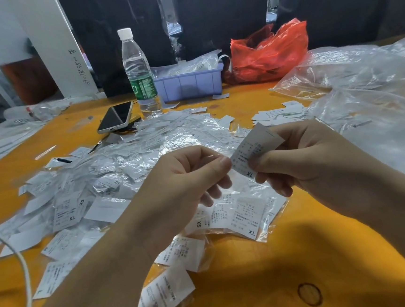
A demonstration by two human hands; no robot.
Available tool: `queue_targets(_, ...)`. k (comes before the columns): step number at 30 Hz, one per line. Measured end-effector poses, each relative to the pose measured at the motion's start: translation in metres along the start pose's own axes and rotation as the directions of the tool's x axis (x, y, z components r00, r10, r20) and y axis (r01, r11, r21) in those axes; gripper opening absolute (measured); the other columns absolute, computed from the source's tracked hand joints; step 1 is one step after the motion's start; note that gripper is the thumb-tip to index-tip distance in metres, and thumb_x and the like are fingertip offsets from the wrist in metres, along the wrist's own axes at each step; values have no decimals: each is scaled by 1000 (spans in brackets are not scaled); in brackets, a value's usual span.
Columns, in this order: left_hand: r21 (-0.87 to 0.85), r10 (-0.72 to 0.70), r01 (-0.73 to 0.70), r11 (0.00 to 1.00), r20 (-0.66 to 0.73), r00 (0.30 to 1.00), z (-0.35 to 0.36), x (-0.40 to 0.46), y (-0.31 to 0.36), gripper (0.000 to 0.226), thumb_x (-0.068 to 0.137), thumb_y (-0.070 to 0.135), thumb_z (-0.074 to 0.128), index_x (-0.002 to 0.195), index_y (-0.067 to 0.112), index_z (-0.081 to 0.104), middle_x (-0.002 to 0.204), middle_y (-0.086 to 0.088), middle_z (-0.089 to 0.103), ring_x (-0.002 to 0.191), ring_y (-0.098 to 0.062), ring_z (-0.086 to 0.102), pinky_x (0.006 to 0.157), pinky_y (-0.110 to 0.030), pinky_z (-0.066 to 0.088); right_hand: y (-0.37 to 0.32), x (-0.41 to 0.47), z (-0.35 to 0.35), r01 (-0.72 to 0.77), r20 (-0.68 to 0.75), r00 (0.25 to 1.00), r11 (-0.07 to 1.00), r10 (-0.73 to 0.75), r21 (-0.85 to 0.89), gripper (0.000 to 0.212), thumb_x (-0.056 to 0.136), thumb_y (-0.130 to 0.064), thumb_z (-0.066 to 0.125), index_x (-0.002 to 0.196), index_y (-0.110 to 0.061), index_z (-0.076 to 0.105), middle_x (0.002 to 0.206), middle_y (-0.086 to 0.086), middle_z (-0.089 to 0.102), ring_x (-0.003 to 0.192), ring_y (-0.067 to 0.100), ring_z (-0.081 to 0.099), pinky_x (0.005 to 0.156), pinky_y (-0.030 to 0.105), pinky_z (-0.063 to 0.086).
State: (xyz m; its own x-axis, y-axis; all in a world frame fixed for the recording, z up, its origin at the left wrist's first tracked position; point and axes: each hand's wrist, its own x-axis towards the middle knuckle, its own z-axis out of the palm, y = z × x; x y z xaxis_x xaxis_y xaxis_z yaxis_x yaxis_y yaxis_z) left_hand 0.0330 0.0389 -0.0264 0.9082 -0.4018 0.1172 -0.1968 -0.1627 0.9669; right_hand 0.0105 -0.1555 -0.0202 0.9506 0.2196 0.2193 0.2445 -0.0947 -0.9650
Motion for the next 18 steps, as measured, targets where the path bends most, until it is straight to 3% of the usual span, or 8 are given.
queue_targets(7, -57, 4, -3, 998, 7, 1000, -1, -1, 0, 17, 77, 30, 66, 79, 15, 71, 69, -4, 68, 60, -13, 59, 53, -20, 50, 2, 0, 0, 2, -53, 999, 1000, -2, -4, 14, 83, 3, 61, 85, -2, 73, 61, 9, 63, 48, 13, 49, 44, 24, 39)
queue_targets(11, -63, 5, -6, 998, -16, 1000, -2, -1, 0, 21, 73, 34, 66, 75, 14, 70, 68, -5, 68, 60, -14, 60, 54, -21, 50, 3, 2, -4, -16, -114, 993, 1000, 17, 13, 10, 83, 5, 59, 84, 4, 69, 58, 9, 60, 48, 14, 47, 44, 25, 37)
queue_targets(14, -71, 2, -3, 997, -14, 1000, -1, -1, 1, 24, 75, 36, 64, 73, 13, 69, 67, -5, 67, 60, -15, 59, 54, -22, 51, 2, 1, -5, -25, -87, 996, 1000, 25, 2, 6, 74, -4, 66, 75, -3, 71, 56, 8, 58, 49, 15, 46, 44, 25, 37)
queue_targets(18, -70, 2, -2, 998, -3, 1000, 0, -1, 1, 23, 76, 37, 64, 71, 16, 70, 66, -5, 66, 60, -15, 59, 54, -23, 50, 3, 1, -3, -37, -11, 999, 999, 37, -27, 15, 67, -11, 59, 70, -9, 73, 54, 4, 56, 48, 12, 44, 43, 24, 35)
